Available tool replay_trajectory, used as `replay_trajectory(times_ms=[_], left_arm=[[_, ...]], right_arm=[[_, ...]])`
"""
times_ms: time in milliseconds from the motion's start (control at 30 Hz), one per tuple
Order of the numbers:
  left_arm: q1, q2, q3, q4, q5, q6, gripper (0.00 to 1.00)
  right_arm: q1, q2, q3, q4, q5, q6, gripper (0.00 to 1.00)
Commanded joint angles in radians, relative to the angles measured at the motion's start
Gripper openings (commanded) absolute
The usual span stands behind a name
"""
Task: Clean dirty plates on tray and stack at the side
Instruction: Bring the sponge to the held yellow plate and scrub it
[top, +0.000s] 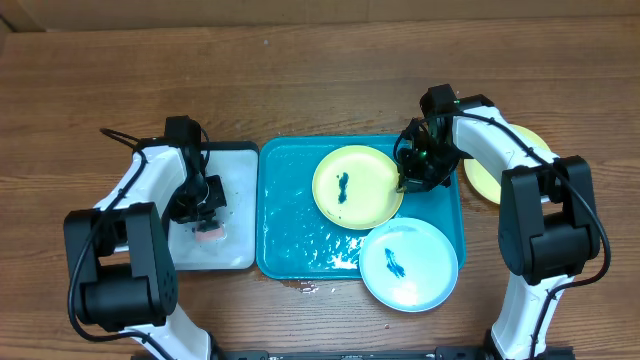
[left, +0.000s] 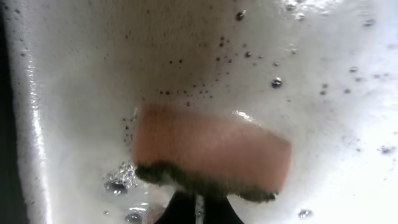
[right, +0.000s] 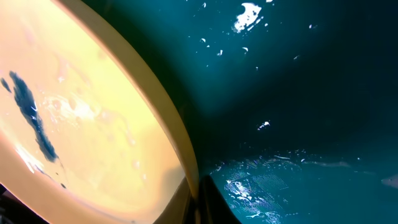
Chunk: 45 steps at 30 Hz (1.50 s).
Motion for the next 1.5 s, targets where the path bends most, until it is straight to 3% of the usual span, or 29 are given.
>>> replay_trajectory(times_ms=[0,433,667,800,933,1133,1467], left_arm=[[-0.002,-0.101,0.006,-0.007,0.056,-0.017,0.04],[-0.018,-0.230,0.013,-0.012,0.533,0.171,0.04],[-0.105,-0.230,0.013,-0.006,0.539,0.169,0.05],[-0.160,-0.230,0.013,0.026,0.539,0.169,0.04],[-0.213,-0.228,0.013,0.066,0.496,0.140,0.04],[-0.290,-0.198,0.013,0.119,0.416,0.070,0.04],[-0.438,-0.019,0.013,0.179,0.346,-0.061,0.04]], right_arm=[[0.003,-0.040,0.019,0.005,-0.003,0.000,0.04],[0.014,-0.040,0.019,0.019,-0.003,0.000,0.04],[0.108,-0.046,0.033,0.039,0.026,0.001,0.04],[0.192,-0.047,0.044,0.039,0.182,0.077,0.04],[0.254,-0.047,0.044,0.044,0.208,0.088,0.04],[0.265,-0.047,0.044,0.062,0.206,0.166,0.04],[0.265,-0.047,0.044,0.054,0.200,0.165,0.04]])
